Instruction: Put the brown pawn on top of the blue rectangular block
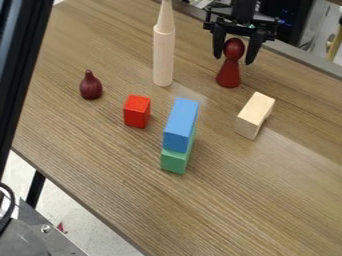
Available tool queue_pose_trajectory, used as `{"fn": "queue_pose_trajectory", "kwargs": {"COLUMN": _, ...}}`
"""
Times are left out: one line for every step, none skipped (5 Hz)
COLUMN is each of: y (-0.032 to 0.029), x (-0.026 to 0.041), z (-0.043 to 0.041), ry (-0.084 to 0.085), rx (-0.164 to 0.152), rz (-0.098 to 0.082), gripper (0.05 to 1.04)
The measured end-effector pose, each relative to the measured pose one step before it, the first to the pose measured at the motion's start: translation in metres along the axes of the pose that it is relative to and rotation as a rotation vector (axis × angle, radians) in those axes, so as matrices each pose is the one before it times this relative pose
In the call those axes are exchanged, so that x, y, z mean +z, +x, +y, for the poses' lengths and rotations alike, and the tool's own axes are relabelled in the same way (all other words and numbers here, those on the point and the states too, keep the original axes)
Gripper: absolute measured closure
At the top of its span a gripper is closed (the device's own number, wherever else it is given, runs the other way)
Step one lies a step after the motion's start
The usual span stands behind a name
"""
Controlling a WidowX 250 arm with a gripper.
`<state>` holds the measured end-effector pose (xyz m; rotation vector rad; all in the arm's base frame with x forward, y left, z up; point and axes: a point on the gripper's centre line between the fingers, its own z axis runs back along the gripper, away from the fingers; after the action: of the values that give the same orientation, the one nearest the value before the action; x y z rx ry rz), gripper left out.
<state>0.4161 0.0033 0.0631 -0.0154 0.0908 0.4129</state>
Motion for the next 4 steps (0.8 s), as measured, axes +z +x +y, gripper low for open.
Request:
{"fn": "queue_pose_trajectory", "kwargs": {"y": -0.00269, "x": -0.00345, "z": 0.00015, "ry": -0.0017, "rx": 0.0097, "rz": -0.0092, "gripper": 0.494}}
{"fn": "queue_pose_trajectory", "kwargs": {"y": -0.00783, "x": 0.00115, "z": 0.00395, "ry": 0.0077, "rx": 0.0128, "rz": -0.0016, "gripper": 0.494}}
{"fn": "queue_pose_trajectory", "kwargs": {"y": -0.02497, "x": 0.01843, "z": 0.00874, "ry": -0.0086, "rx": 0.0463, "rz": -0.0010, "gripper": 0.494}}
{"fn": "queue_pose_trajectory", "kwargs": {"y": -0.02912, "x": 0.03423, "z": 0.00868, "ry": -0.0535, "rx": 0.0432, "rz": -0.0567, "gripper": 0.494}}
